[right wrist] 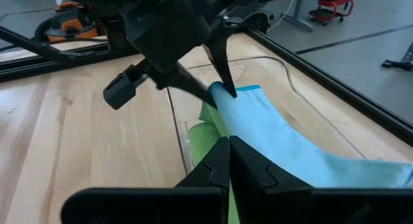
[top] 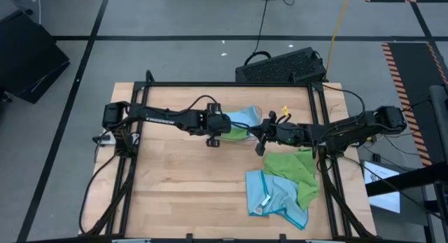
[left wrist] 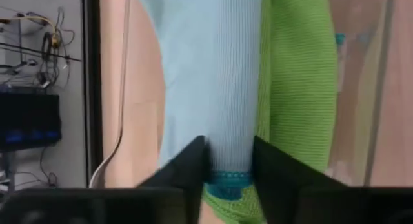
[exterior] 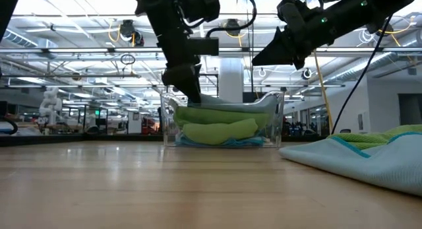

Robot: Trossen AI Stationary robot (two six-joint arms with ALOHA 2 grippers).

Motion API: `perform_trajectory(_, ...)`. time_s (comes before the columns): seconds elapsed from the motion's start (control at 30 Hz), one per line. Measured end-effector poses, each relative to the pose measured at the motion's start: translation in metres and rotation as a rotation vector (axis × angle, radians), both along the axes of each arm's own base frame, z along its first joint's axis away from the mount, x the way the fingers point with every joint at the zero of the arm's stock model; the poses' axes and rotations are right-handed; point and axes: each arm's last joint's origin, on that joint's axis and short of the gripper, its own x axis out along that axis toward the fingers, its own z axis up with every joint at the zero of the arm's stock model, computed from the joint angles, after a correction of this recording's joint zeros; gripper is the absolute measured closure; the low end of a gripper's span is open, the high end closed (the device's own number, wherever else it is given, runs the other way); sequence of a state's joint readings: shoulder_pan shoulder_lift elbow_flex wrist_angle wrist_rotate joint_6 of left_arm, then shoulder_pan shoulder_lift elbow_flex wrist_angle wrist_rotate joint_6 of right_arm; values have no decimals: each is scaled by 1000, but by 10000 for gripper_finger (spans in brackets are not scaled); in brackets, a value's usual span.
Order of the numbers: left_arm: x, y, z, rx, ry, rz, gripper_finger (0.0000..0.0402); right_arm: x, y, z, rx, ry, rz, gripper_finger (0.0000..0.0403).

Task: Fold microfiber towels
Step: Stack the folded left blue microfiber cloth on top of the green microfiber cloth in the transparent bin

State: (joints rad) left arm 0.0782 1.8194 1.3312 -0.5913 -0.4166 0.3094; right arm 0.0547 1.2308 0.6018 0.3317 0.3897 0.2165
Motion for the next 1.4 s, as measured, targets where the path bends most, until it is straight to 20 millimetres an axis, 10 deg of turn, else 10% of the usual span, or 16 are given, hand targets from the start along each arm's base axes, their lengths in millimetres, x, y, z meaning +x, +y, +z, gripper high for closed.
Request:
perform_trajectory(0.17, -4, 1, -2, 49, 66, -7, 384, 0, 0, 0, 0, 0, 1, 403)
perform_trajectory(0.6, -11, -19, 5, 76, 118, -86, 370, 2, 2, 4, -14, -41, 11, 403)
perform_trajectory(0.87, -19, -15, 9, 69, 128, 25, 283, 2, -11, 5, 21, -56, -84, 403)
perform_trajectory(1.1, -36, -22, 53, 48, -66, 88, 209, 18, -35, 19, 95, 83, -80, 403)
perform_trajectory(1.4, -85, -24, 90, 26, -375, 317, 207, 59, -78, 12, 336, 254, -41, 403)
